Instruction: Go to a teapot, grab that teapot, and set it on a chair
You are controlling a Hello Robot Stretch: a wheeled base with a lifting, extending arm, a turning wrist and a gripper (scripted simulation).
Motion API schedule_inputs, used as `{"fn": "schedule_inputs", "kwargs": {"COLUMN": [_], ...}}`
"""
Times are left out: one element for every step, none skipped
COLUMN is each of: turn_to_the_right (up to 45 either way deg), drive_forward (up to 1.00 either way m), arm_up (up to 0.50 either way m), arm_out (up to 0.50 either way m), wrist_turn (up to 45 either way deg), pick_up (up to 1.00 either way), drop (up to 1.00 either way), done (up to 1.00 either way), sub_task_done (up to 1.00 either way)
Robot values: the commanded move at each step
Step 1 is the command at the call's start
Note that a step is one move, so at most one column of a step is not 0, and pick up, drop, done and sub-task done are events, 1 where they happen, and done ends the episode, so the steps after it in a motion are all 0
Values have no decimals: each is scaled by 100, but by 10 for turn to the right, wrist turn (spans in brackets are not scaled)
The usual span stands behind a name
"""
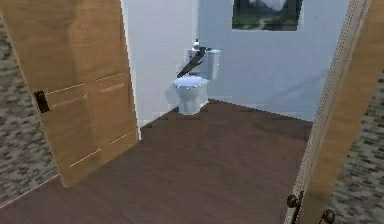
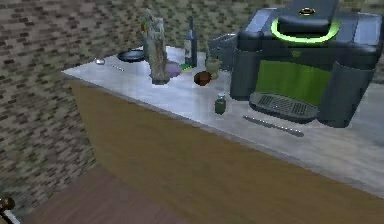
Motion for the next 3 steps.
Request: {"fn": "schedule_inputs", "kwargs": {"turn_to_the_right": [-30, 450, 390], "drive_forward": [0, 0, 0], "arm_up": [0, 0, 0], "arm_out": [0, 0, 0], "wrist_turn": [0, 0, 0], "pick_up": [0, 0, 0], "drop": [0, 0, 0], "done": [0, 0, 0], "sub_task_done": [0, 0, 0]}}
